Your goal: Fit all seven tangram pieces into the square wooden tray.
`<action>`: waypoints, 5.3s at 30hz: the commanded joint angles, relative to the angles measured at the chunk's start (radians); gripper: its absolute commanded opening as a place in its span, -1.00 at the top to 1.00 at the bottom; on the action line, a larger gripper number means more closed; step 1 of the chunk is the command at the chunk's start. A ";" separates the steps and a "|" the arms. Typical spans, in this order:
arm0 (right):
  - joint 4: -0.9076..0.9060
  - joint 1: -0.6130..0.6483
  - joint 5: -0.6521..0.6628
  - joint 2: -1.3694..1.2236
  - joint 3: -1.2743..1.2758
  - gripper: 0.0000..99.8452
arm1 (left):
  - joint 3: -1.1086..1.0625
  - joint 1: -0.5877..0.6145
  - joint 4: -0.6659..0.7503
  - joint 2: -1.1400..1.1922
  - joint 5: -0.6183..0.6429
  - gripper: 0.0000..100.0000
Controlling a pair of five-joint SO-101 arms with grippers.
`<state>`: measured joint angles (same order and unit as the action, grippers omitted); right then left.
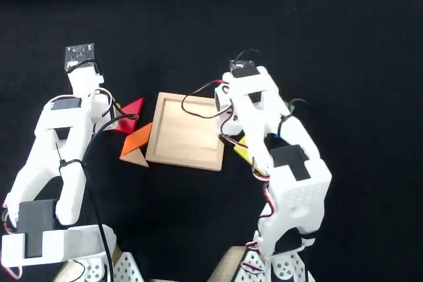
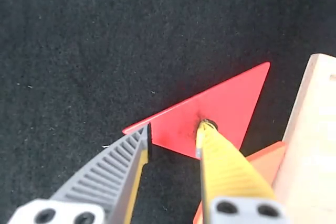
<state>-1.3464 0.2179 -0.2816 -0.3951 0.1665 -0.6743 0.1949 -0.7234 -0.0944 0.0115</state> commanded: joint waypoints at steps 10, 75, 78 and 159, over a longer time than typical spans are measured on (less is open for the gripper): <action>-0.025 -0.029 0.158 0.010 0.025 0.35 | 0.048 0.008 0.015 -0.005 0.009 0.68; -0.129 -0.020 0.649 0.496 0.099 0.56 | 0.036 0.012 0.021 -0.014 0.009 0.68; -0.129 0.055 0.718 0.512 0.108 0.56 | 0.036 0.025 0.021 -0.014 0.009 0.68; -0.095 0.157 0.715 -0.119 -0.602 0.98 | 0.001 0.214 0.072 -0.014 0.210 0.68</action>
<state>-1.4830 0.3790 0.3767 -0.4979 -0.3552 -0.6805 0.4235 -0.6682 -0.0944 0.2171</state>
